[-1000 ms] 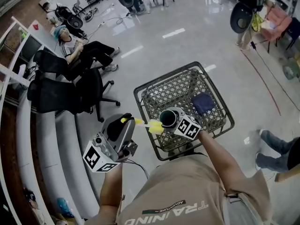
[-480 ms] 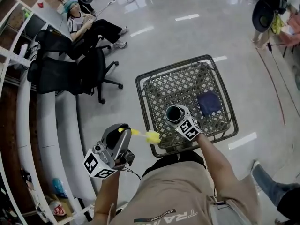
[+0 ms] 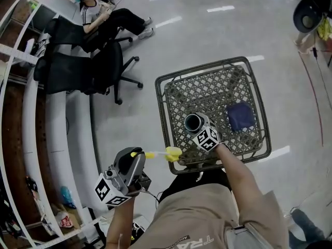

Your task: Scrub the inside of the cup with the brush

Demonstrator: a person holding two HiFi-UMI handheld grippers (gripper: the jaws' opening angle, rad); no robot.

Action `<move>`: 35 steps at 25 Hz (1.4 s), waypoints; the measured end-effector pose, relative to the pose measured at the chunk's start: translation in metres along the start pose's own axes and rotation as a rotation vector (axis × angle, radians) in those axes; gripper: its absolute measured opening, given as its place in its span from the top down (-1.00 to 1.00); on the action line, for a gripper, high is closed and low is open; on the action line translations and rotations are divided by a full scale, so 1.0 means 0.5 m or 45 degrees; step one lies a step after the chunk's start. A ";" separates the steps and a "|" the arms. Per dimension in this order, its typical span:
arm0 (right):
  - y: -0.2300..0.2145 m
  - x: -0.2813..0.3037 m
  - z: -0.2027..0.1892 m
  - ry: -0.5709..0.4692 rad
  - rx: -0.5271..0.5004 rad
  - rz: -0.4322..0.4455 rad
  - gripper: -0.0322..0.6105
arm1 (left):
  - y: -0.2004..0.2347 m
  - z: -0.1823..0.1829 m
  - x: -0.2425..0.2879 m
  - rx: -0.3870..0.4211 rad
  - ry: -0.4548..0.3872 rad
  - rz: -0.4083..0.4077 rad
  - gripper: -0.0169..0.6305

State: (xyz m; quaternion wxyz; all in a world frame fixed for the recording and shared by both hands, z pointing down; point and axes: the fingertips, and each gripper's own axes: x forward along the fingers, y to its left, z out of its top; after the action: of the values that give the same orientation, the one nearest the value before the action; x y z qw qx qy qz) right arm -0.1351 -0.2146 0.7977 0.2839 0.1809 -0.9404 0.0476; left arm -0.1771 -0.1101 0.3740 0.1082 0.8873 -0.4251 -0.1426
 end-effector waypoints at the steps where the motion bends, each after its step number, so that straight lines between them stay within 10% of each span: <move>1: -0.003 0.007 -0.004 0.001 -0.001 0.002 -0.33 | 0.005 -0.008 -0.001 -0.009 0.003 0.013 0.79; 35: 0.017 -0.081 -0.129 0.161 0.075 0.040 -0.33 | 0.034 -0.020 0.014 0.036 0.033 -0.007 0.79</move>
State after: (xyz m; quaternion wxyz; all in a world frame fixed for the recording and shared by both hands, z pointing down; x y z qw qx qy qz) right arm -0.0735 -0.1816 0.8296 0.3365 0.1709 -0.9216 0.0910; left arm -0.1817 -0.1254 0.3877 0.1007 0.8917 -0.4231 -0.1253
